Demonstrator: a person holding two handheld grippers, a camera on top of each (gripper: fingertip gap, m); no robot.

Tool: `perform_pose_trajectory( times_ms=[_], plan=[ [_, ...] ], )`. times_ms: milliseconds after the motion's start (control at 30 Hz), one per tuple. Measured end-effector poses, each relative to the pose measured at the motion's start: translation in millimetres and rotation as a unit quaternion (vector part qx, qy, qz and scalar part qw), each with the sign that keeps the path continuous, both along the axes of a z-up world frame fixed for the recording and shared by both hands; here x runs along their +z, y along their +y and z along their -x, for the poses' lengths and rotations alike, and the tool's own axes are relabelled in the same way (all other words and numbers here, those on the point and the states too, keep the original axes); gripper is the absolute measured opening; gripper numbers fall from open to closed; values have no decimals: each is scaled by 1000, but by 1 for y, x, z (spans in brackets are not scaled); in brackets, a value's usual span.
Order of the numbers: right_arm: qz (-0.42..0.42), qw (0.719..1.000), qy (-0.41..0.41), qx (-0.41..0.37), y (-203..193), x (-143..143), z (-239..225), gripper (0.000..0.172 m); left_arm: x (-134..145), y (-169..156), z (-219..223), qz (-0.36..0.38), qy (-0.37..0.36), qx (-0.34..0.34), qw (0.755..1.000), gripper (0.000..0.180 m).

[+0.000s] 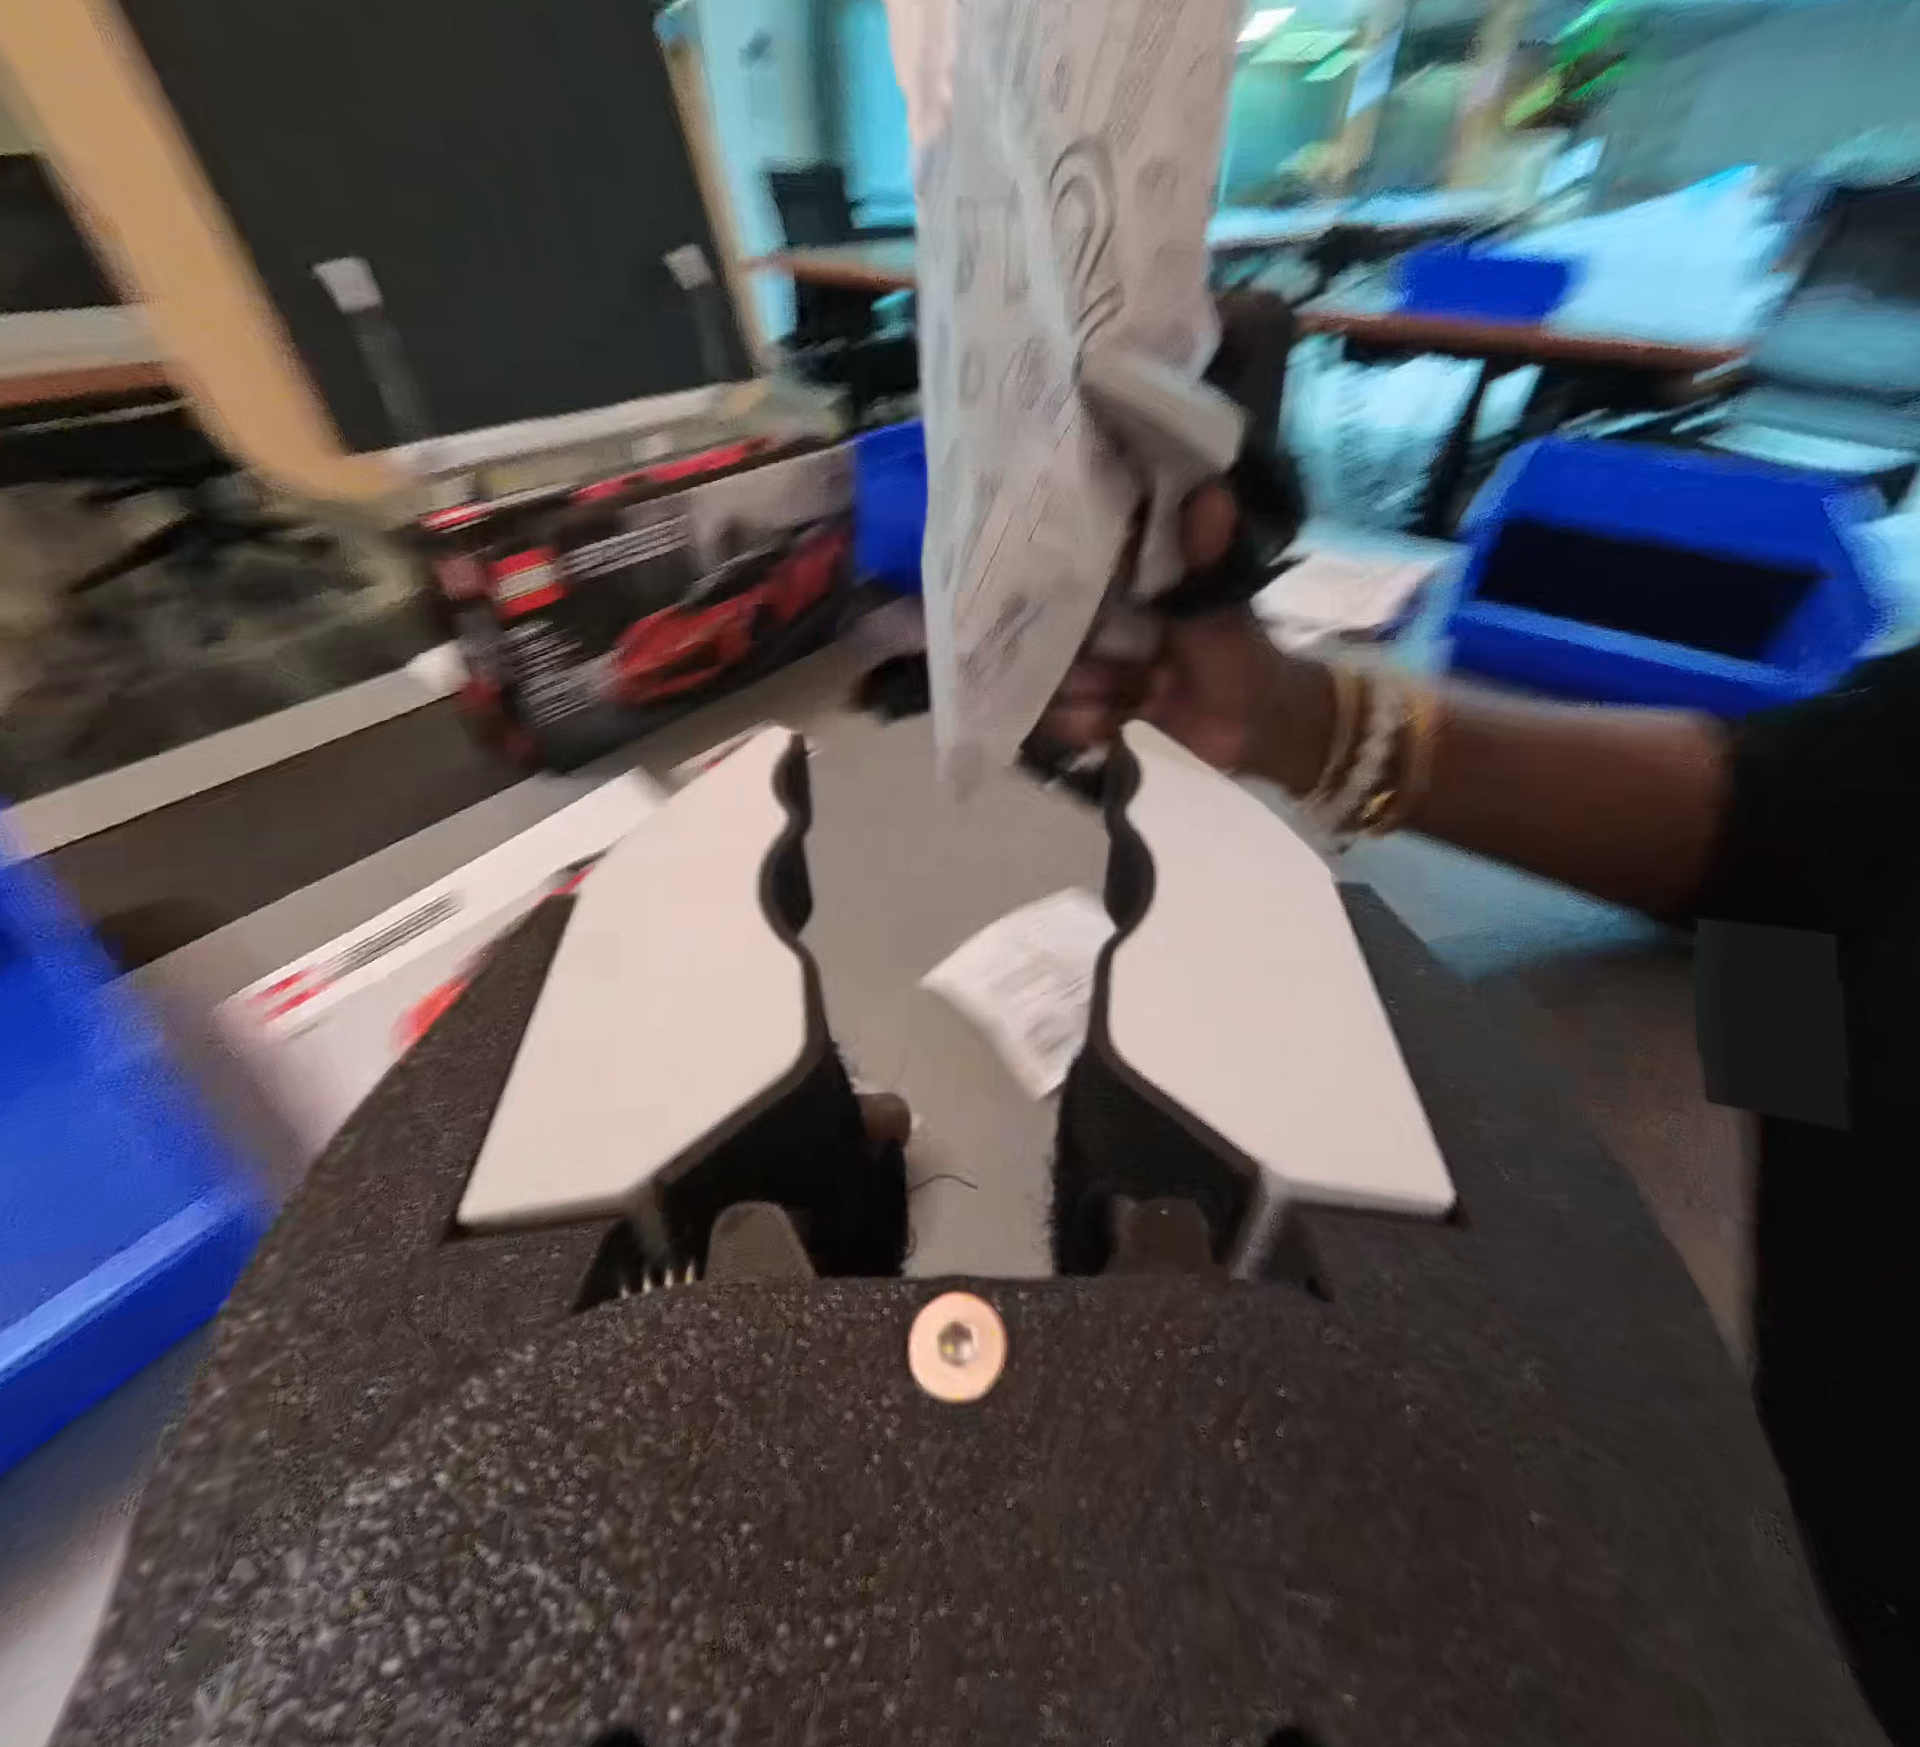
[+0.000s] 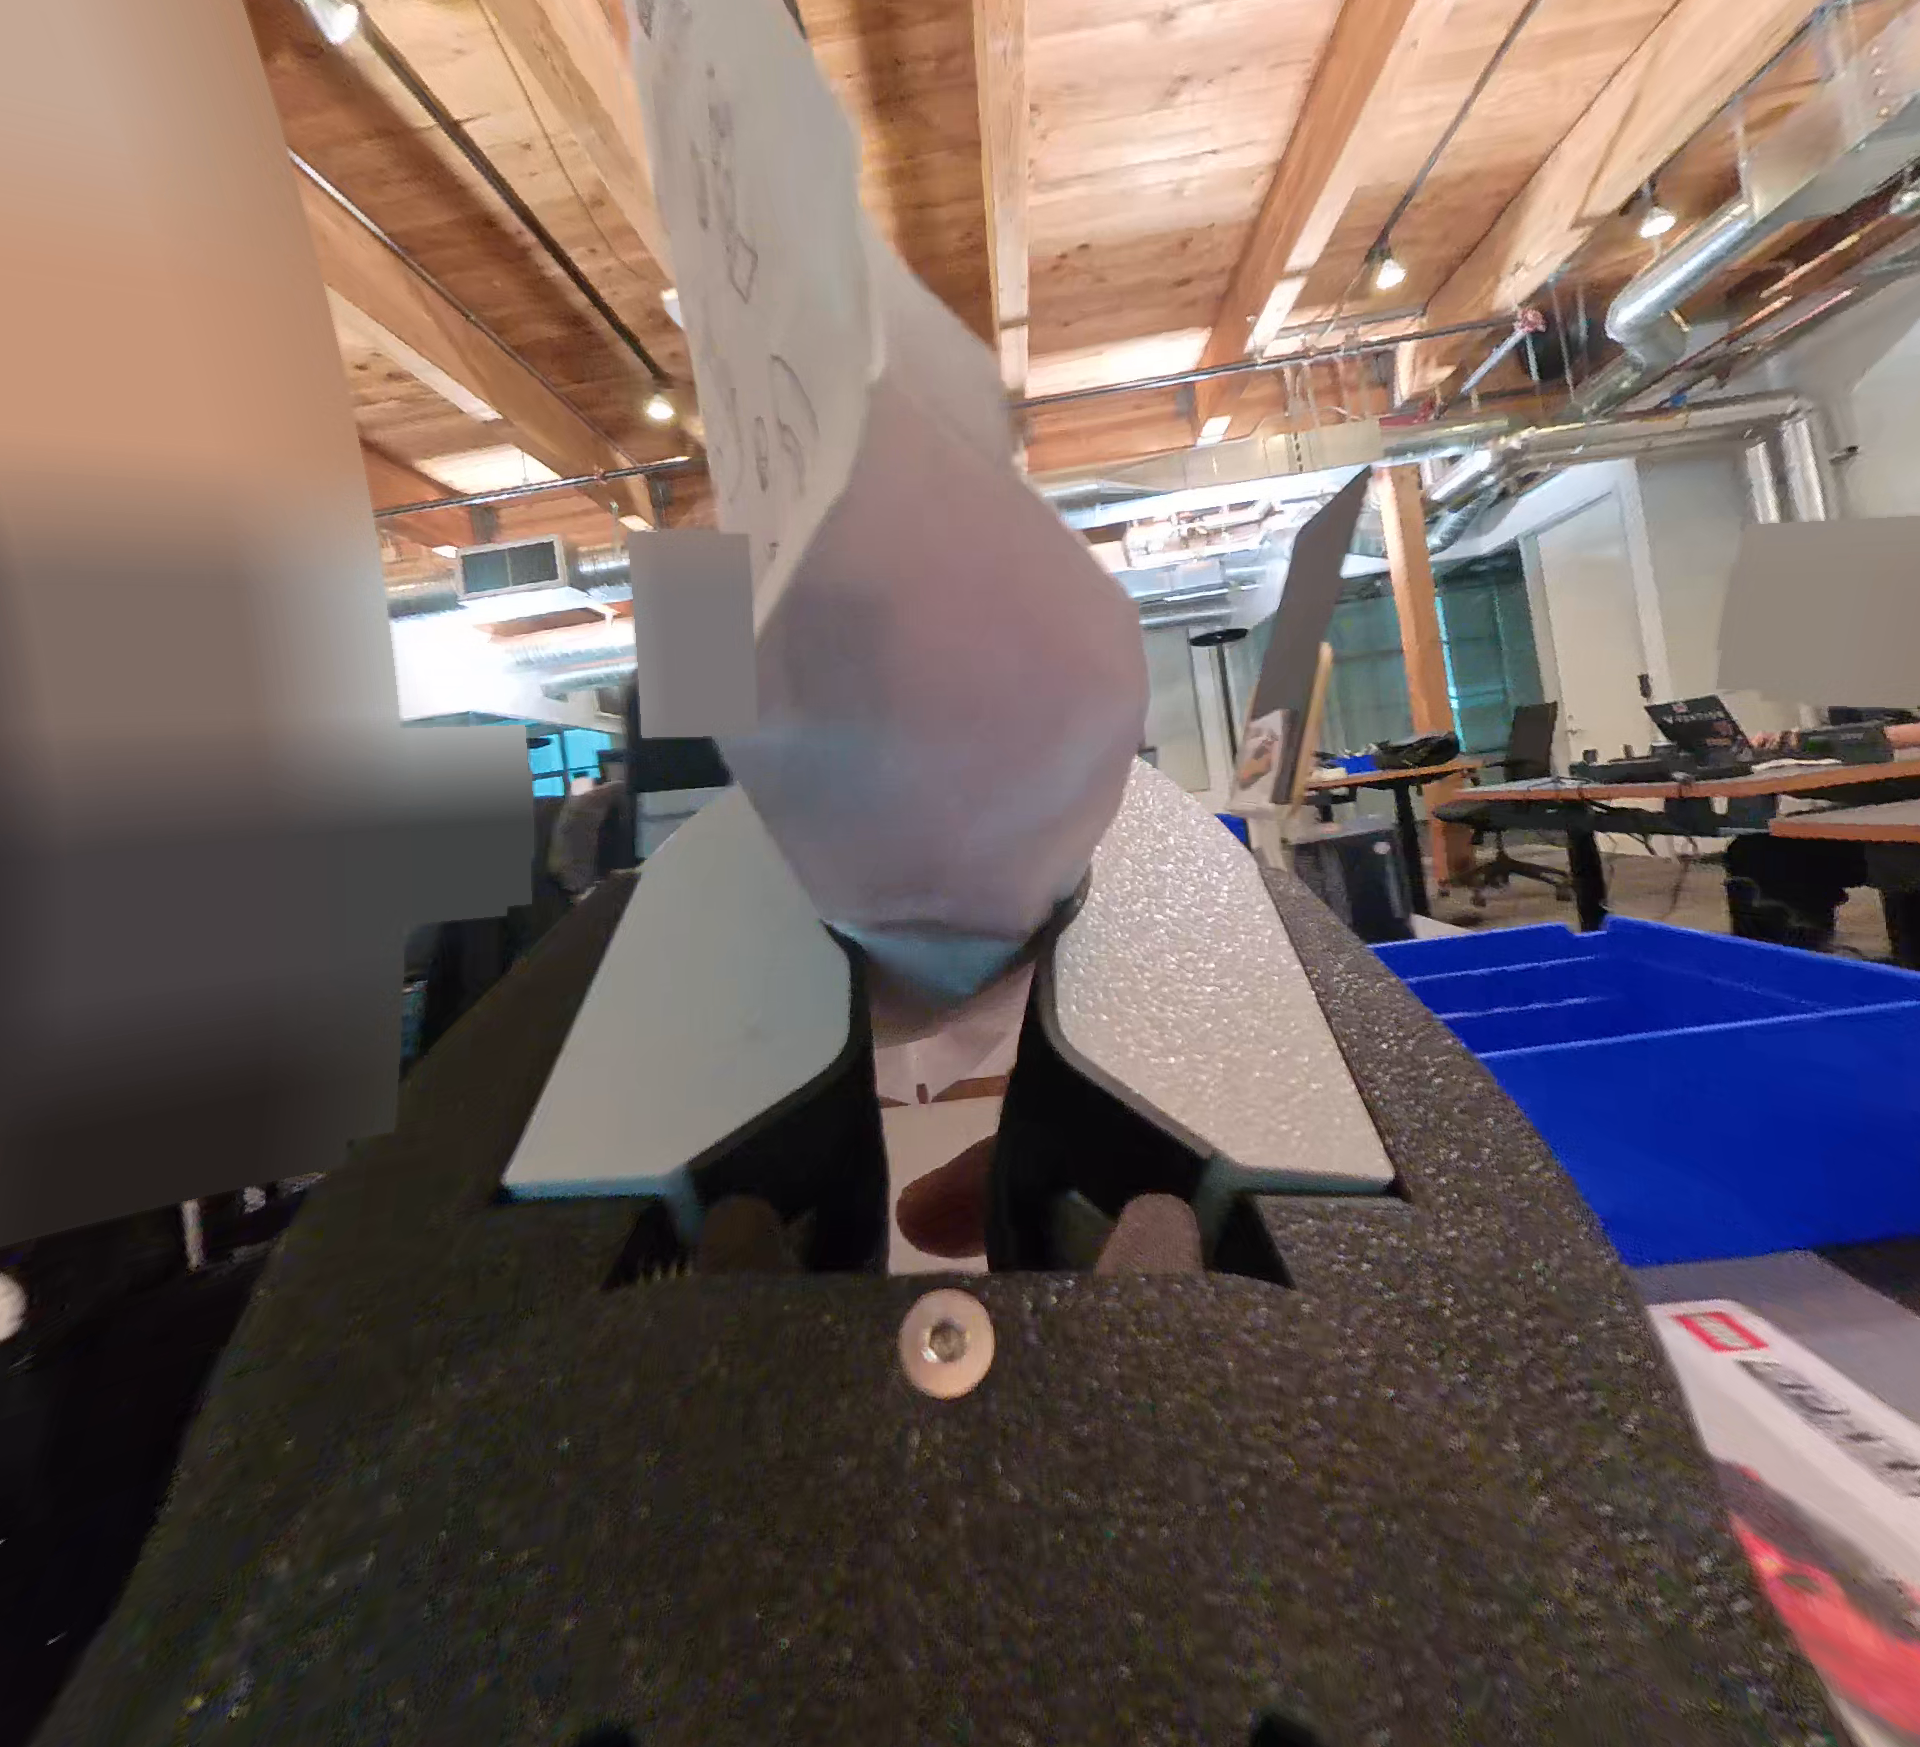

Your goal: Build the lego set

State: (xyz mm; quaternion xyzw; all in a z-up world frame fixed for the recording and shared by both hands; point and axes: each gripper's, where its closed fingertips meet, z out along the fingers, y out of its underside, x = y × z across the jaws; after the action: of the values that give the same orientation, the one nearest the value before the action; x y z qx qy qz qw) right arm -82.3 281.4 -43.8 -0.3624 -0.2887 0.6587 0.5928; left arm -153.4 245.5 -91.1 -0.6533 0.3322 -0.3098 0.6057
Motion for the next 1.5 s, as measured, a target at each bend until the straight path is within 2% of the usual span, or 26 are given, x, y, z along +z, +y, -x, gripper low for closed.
perform_pose_trajectory(
  times_ms=[33, 133, 233, 367, 433, 533, 633, 700, 800, 867, 933, 1067, 1167, 1300, 1433, 1500],
  plan=[
    [0, 1000, -13, -9, 13, 2, 8, 28, -1, 8, 22, -2, 31, 50, 998, 61],
    [-38, 992, -105, -60, 59, 1, 43, 28, 3, 13, 89, -10, 94, 181, 979, 75],
    [-108, 970, -194, -95, 101, -2, 80, 27, 4, 4, 143, -28, 99, 278, 955, 71],
    [-163, 941, -279, -98, 151, -11, 126, 27, -6, -10, 186, -38, 77, 329, 940, 65],
    [-186, 923, -326, -90, 173, -19, 144, 27, -10, -13, 193, -48, 58, 309, 948, 61],
    [-238, 885, -392, -81, 200, -27, 167, 28, -28, -12, 213, -21, 47, 306, 951, 60],
    [-314, 830, -456, -66, 217, -30, 192, 28, -41, -15, 236, -6, 50, 334, 941, 59],
    [-367, 780, -504, -57, 224, -38, 209, 28, -40, -18, 243, -15, 30, 338, 941, 57],
    [-435, 703, -562, -39, 231, -58, 231, 28, -35, -22, 249, -27, 2, 334, 942, 56],
    [-467, 659, -590, -21, 233, -76, 242, 28, -38, -24, 254, -26, 3, 339, 940, 56],
    [-506, 603, -617, -9, 236, -94, 250, 28, -41, -26, 259, -21, 8, 344, 939, 56],
    [-541, 515, -664, 28, 238, -122, 261, 28, -42, -32, 268, -23, -4, 352, 936, 55],
    [-573, 444, -688, 40, 243, -133, 266, 28, -41, -35, 272, -27, -18, 353, 935, 54],
    [-556, 409, -720, 65, 245, -142, 273, 32, -42, -35, 271, -26, -18, 349, 937, 54],
    [-536, 383, -750, 63, 255, -146, 276, 48, -41, -35, 269, -28, -17, 348, 937, 53],
    [-527, 372, -761, 63, 259, -149, 275, 52, -40, -36, 269, -29, -20, 346, 938, 53]
  ],
)
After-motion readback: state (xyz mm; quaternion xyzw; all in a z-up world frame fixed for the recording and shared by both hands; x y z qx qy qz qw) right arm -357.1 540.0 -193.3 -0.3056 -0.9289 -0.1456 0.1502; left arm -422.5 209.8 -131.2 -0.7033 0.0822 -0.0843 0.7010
